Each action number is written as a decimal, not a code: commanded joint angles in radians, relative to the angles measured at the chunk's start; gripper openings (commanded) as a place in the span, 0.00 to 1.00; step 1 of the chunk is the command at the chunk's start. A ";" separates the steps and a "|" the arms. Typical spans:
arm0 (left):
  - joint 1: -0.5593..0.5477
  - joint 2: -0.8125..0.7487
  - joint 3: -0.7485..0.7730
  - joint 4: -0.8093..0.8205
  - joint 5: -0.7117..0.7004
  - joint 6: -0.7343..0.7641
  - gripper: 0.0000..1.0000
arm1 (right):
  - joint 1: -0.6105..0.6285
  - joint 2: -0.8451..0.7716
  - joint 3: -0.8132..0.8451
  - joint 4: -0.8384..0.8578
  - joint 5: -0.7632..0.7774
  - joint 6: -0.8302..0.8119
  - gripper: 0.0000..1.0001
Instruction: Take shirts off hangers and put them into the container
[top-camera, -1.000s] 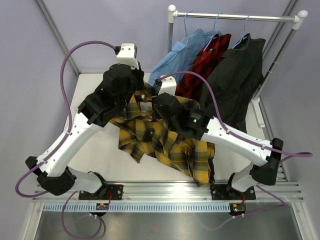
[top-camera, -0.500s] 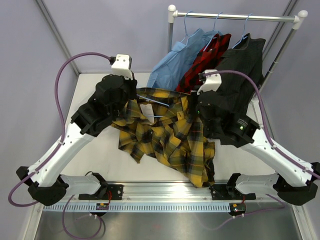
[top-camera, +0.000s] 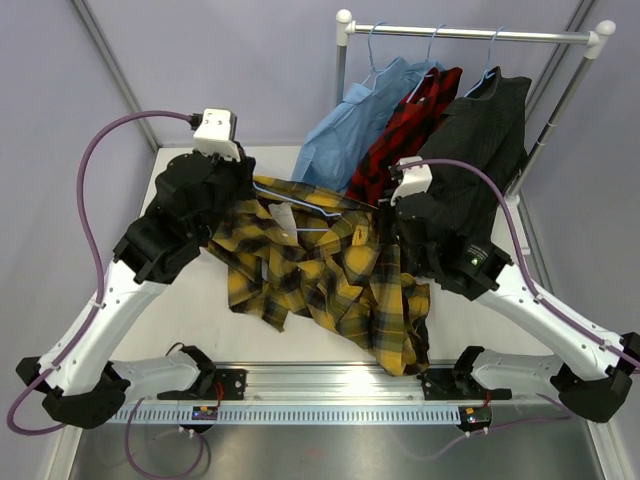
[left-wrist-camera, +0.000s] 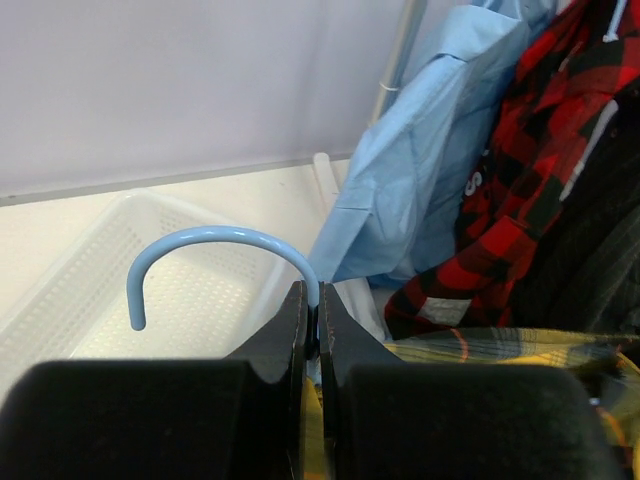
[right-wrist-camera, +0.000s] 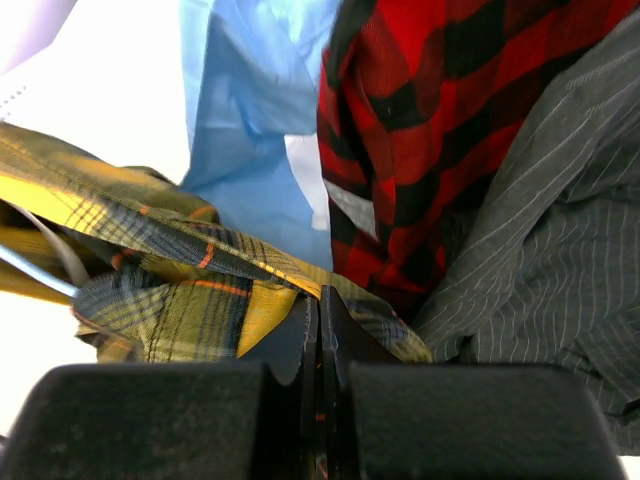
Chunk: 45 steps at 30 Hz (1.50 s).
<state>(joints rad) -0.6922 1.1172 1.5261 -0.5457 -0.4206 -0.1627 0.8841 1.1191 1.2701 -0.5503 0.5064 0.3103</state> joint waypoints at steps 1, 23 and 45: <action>0.046 -0.034 0.080 0.004 -0.150 0.063 0.00 | -0.031 -0.083 -0.052 -0.019 0.002 -0.007 0.00; 0.115 0.043 0.266 -0.003 0.275 -0.211 0.00 | -0.024 0.140 -0.043 0.306 -0.554 0.009 0.00; 0.112 -0.027 0.184 -0.003 0.273 -0.124 0.00 | 0.009 -0.116 -0.115 0.049 -0.393 -0.123 0.72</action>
<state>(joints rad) -0.5816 1.0767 1.7245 -0.5980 -0.1139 -0.3347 0.8837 1.0744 1.1023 -0.3920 0.0208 0.2668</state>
